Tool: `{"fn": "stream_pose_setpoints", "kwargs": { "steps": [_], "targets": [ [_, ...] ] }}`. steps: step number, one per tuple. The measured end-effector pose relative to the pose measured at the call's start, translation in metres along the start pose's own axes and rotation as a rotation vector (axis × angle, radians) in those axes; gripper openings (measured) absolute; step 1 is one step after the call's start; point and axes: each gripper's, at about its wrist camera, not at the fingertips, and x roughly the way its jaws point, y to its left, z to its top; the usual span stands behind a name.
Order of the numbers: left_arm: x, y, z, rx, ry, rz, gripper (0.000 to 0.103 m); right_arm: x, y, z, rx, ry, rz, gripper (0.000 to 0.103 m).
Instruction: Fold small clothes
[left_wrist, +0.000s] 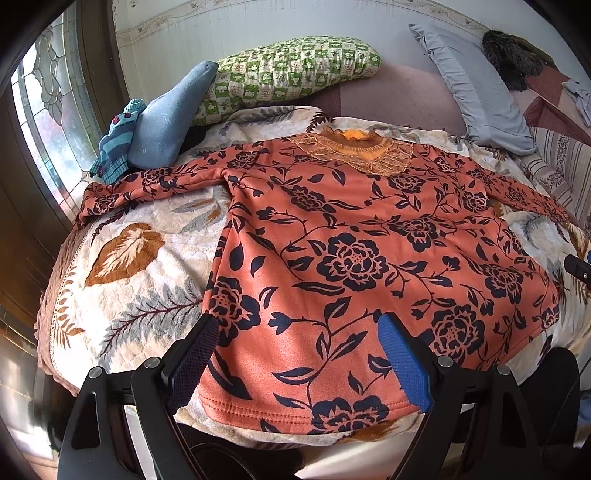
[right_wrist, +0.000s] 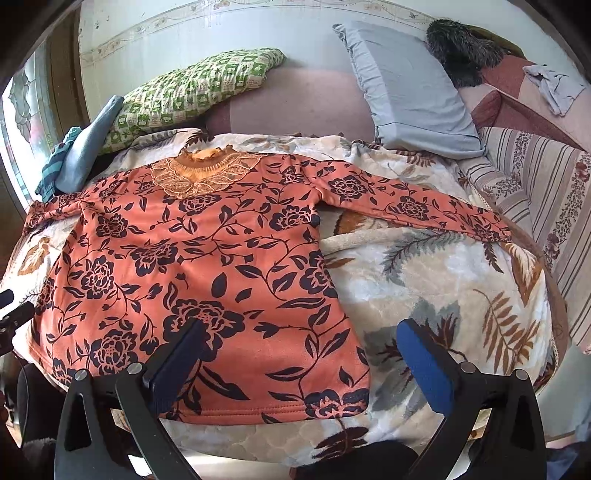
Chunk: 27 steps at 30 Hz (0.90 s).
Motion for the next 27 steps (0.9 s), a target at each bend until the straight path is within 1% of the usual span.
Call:
{"fn": "stream_pose_setpoints", "kwargs": {
  "steps": [3,6,12,22,27],
  "targets": [
    [-0.0012,0.0002,0.0003,-0.002,-0.013,0.002,0.088,-0.0008,0.0017,-0.0002,-0.003,-0.006,0.006,0.103],
    [-0.0013,0.0014,-0.0011,-0.008,-0.016,-0.006,0.088,-0.0022,0.0003,0.0,-0.002,-0.012,0.035,0.103],
    [0.0023,0.0025,0.0,-0.017,0.002,-0.002,0.088,-0.0054,0.0033,0.0006,-0.018,-0.026,0.051,0.103],
    [0.0027,-0.0001,0.0013,-0.007,-0.004,-0.002,0.088,-0.0059,0.006,0.0,-0.027,-0.024,0.054,0.103],
    [0.003,-0.002,0.0002,0.005,-0.002,0.002,0.088,-0.0053,0.0004,-0.0008,-0.016,-0.022,0.06,0.103]
  ]
}}
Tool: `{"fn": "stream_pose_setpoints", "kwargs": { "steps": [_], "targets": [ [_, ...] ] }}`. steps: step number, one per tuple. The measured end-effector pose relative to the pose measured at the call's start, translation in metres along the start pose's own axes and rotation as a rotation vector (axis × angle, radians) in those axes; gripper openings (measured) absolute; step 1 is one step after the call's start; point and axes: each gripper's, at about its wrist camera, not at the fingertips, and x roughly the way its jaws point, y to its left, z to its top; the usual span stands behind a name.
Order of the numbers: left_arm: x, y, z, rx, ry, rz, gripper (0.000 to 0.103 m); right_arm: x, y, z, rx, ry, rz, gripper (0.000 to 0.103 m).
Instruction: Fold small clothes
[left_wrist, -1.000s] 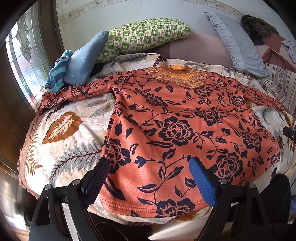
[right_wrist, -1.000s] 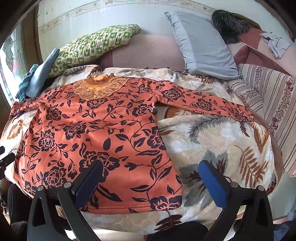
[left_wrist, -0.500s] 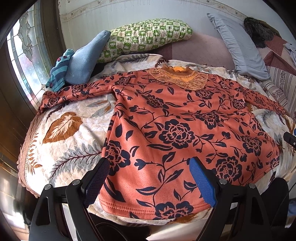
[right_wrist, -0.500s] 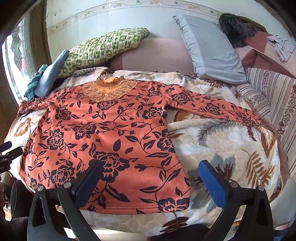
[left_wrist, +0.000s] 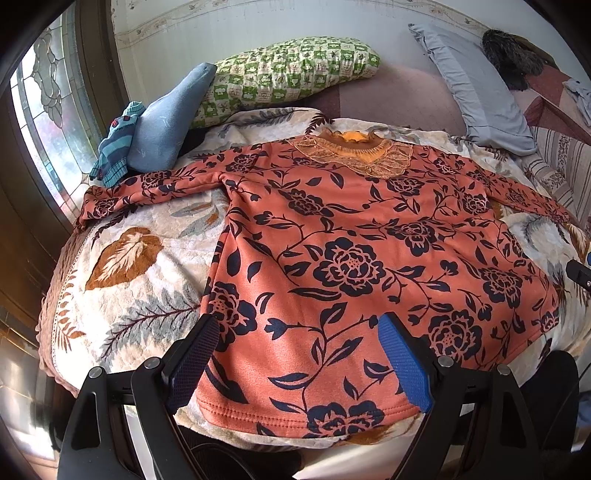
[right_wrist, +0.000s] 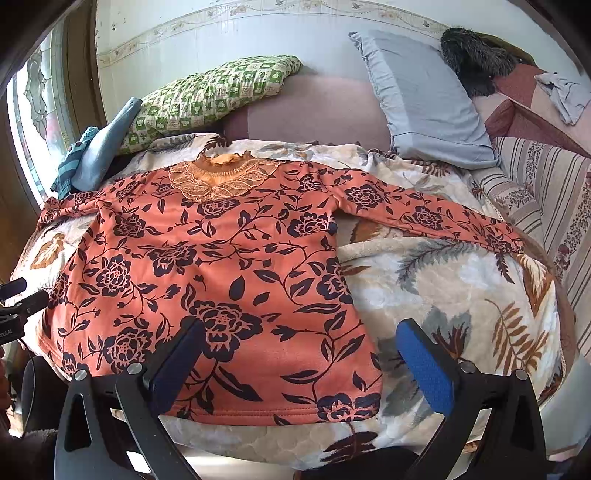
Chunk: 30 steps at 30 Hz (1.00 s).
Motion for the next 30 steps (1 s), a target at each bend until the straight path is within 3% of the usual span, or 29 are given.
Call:
{"fn": "stream_pose_setpoints", "kwargs": {
  "steps": [12,30],
  "targets": [
    [0.007,0.021,0.01,-0.063,0.042,-0.017,0.088,0.0,-0.04,-0.005,0.107,0.01,-0.002,0.103],
    [0.012,0.009,0.016,-0.024,0.047,-0.007,0.088,0.007,-0.034,-0.005,0.07,0.015,0.016,0.103]
  ]
}}
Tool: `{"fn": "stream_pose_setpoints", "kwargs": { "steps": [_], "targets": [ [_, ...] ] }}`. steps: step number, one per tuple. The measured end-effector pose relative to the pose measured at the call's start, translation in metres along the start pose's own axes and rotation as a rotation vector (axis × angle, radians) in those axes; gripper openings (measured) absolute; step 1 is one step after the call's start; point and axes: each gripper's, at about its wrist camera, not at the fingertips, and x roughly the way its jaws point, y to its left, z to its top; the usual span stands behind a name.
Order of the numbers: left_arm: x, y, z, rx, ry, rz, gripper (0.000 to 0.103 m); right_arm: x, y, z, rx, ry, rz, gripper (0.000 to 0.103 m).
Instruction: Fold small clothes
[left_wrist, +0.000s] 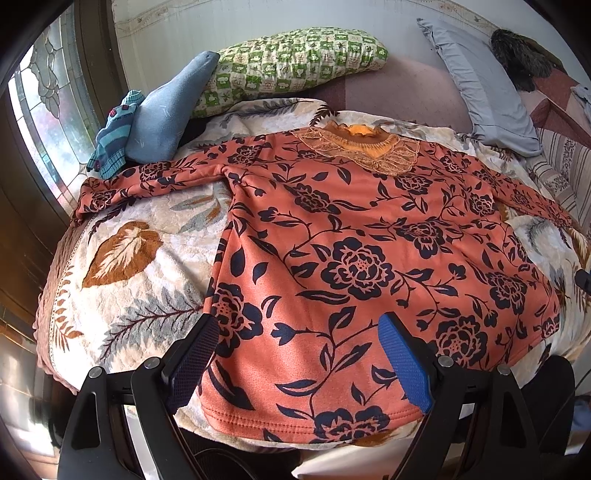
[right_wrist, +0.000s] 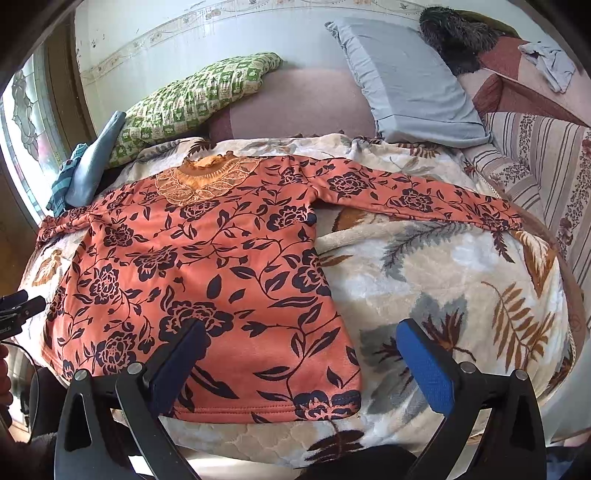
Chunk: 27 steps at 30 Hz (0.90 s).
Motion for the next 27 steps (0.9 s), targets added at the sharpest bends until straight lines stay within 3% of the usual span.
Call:
{"fn": "stream_pose_setpoints", "kwargs": {
  "steps": [10,17,22,27],
  "targets": [
    [0.006,0.01,0.004,0.007,0.003,0.008,0.088,0.007,-0.02,0.003,0.028,0.012,-0.011,0.103],
    [0.019,0.044,0.012,-0.024,0.033,0.102,0.088,0.037,-0.044,-0.007,0.059,0.1,-0.015,0.103],
    [0.04,0.076,0.011,-0.126,0.099,0.101,0.088,0.065,-0.053,-0.013,0.098,0.177,0.039,0.103],
    [0.069,0.085,-0.002,-0.134,0.19,0.084,0.088,0.089,-0.06,-0.025,0.169,0.268,0.144,0.103]
  ]
}}
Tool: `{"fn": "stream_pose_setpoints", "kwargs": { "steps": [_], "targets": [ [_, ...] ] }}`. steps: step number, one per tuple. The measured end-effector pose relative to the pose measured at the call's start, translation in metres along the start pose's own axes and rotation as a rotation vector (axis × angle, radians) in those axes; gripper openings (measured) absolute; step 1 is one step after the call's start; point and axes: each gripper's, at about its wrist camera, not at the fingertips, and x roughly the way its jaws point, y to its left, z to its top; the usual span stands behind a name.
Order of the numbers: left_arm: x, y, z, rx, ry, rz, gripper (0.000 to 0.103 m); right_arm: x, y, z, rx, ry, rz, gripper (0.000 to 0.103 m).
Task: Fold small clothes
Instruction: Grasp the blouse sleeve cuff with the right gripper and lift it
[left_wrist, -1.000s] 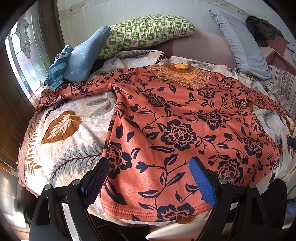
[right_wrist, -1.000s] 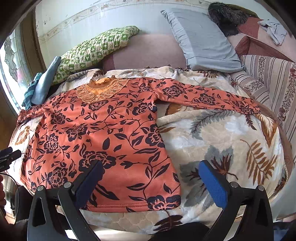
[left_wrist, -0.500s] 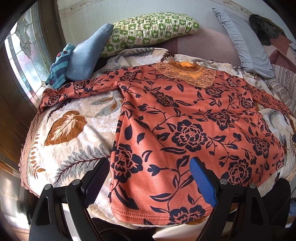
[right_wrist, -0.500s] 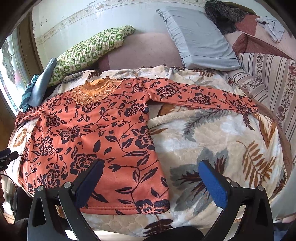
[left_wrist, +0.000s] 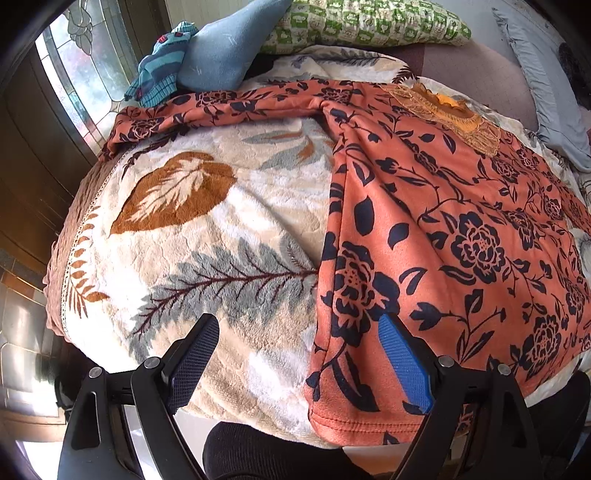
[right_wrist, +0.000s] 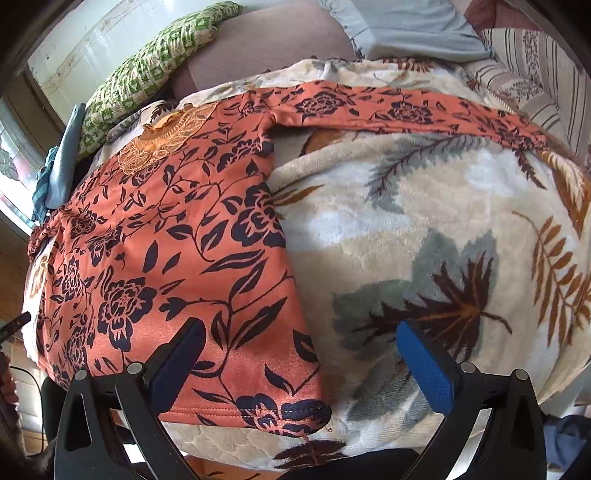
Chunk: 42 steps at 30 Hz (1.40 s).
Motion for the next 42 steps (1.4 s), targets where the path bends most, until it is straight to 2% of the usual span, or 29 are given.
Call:
{"fn": "stream_pose_setpoints", "kwargs": {
  "steps": [3,5,6,8,9,10,11,13,14,15,17,19,21,22,24,25,27,29,31,33,36,39,42],
  "targets": [
    [0.02,-0.003,-0.002,-0.002,0.072,-0.04,0.088,0.011,0.001,-0.006,0.009,0.054,0.086,0.101],
    [0.029,-0.006,-0.003,-0.007,0.103,-0.076,0.088,0.012,0.005,-0.009,-0.004,0.054,0.108,0.096],
    [0.032,-0.007,-0.003,-0.012,0.107,-0.095,0.088,0.01,0.007,-0.01,-0.015,0.045,0.114,0.09],
    [0.037,-0.008,-0.003,-0.03,0.115,-0.144,0.087,0.008,0.01,-0.01,-0.029,0.04,0.145,0.067],
    [0.039,-0.009,-0.002,-0.037,0.122,-0.17,0.085,0.007,0.013,-0.01,-0.04,0.043,0.142,0.042],
    [0.04,-0.01,-0.002,-0.041,0.126,-0.192,0.081,0.007,0.016,-0.01,-0.055,0.052,0.142,0.005],
    [0.041,-0.011,-0.002,-0.036,0.129,-0.203,0.071,0.006,0.017,-0.01,-0.062,0.06,0.155,0.005],
    [0.038,-0.014,-0.002,-0.013,0.135,-0.196,0.061,-0.006,0.024,-0.013,-0.076,0.054,0.189,0.005],
    [0.034,-0.014,-0.003,-0.007,0.143,-0.209,0.052,-0.017,0.027,-0.015,-0.074,0.04,0.218,0.005],
    [0.029,-0.013,-0.005,-0.001,0.145,-0.23,0.051,-0.029,0.028,-0.018,-0.068,0.02,0.25,0.005],
    [0.019,-0.01,-0.008,0.023,0.117,-0.218,0.051,-0.048,0.027,-0.025,-0.067,-0.009,0.27,0.005],
    [0.019,-0.009,-0.009,0.06,0.096,-0.132,0.051,-0.041,0.018,-0.029,-0.048,0.029,0.222,0.005],
    [0.033,-0.008,-0.011,0.074,0.128,-0.07,0.051,-0.021,0.003,-0.034,-0.011,0.086,0.16,0.005],
    [0.038,-0.009,-0.012,0.069,0.148,-0.066,0.051,-0.011,-0.002,-0.036,0.013,0.117,0.156,0.005],
    [0.038,-0.011,-0.013,0.068,0.139,-0.069,0.051,-0.002,-0.005,-0.039,0.032,0.139,0.136,0.006],
    [0.034,-0.01,-0.012,0.072,0.123,-0.068,0.051,-0.002,-0.004,-0.039,0.029,0.137,0.147,0.011],
    [0.023,-0.009,-0.007,0.081,0.079,-0.072,0.051,-0.01,-0.003,-0.034,0.021,0.113,0.145,0.014],
    [0.008,-0.008,0.001,0.079,0.024,-0.08,0.053,-0.022,-0.007,-0.025,0.022,0.08,0.148,0.023],
    [-0.007,-0.008,0.011,0.064,-0.018,-0.113,0.055,-0.036,-0.015,-0.014,0.04,0.025,0.141,0.039],
    [-0.014,-0.017,0.025,0.051,-0.041,-0.147,0.063,-0.048,-0.026,0.0,0.077,-0.032,0.123,0.041],
    [-0.017,-0.044,0.043,0.051,-0.049,-0.2,0.064,-0.063,-0.056,0.02,0.16,-0.115,0.099,0.044],
    [-0.008,-0.08,0.059,0.083,-0.015,-0.224,0.065,-0.074,-0.103,0.042,0.277,-0.194,0.077,0.046],
    [0.007,-0.125,0.076,0.16,0.016,-0.225,0.065,-0.082,-0.16,0.066,0.391,-0.263,0.031,0.046]
  ]
}}
